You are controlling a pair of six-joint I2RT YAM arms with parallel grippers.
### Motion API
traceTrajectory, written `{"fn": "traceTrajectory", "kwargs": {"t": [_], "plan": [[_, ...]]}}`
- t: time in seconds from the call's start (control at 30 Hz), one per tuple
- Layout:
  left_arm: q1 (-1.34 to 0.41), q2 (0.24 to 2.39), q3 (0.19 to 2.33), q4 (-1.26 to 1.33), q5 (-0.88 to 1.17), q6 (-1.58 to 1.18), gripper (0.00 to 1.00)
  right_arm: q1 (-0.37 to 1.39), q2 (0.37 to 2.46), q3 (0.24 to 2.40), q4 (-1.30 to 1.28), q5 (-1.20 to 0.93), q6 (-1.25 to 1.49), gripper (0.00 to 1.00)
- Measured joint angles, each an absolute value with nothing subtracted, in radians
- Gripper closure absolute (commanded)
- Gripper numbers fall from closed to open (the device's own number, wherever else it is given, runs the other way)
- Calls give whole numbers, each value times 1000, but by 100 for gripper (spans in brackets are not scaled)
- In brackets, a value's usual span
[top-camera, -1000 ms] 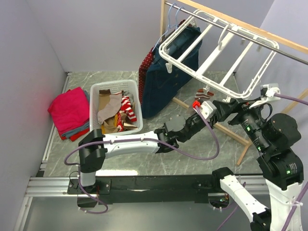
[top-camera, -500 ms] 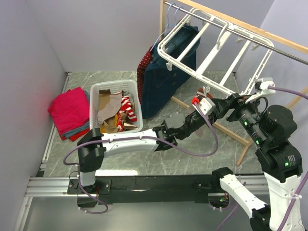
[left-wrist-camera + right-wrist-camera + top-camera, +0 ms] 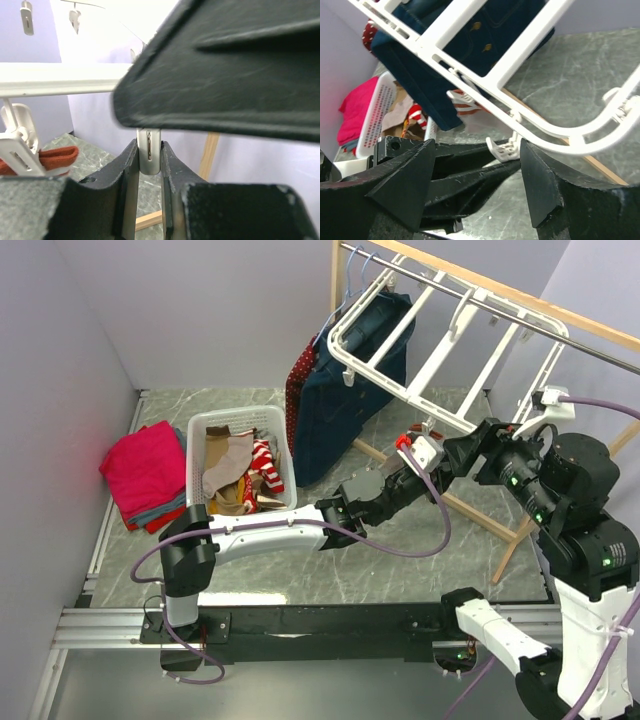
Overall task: Clip the socks to the hanger
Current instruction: Open the clamp at the hanger.
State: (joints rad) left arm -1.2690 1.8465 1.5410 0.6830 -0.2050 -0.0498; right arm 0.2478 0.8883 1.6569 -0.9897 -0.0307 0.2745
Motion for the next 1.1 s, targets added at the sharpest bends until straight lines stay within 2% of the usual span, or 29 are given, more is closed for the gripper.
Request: {"fn": "traceTrajectory", "kwargs": {"t": [0.33, 0.87, 1.1], "plan": [[-1259, 1843, 1537, 672, -194, -76, 87, 242, 877, 1657, -1013, 34, 272, 33], [-1243, 1805, 1520, 675, -169, -100, 87, 216, 874, 1553, -930, -9, 244, 36], [-1240, 1805, 1520, 680, -168, -100, 87, 205, 874, 1544, -899, -45, 240, 44]]}}
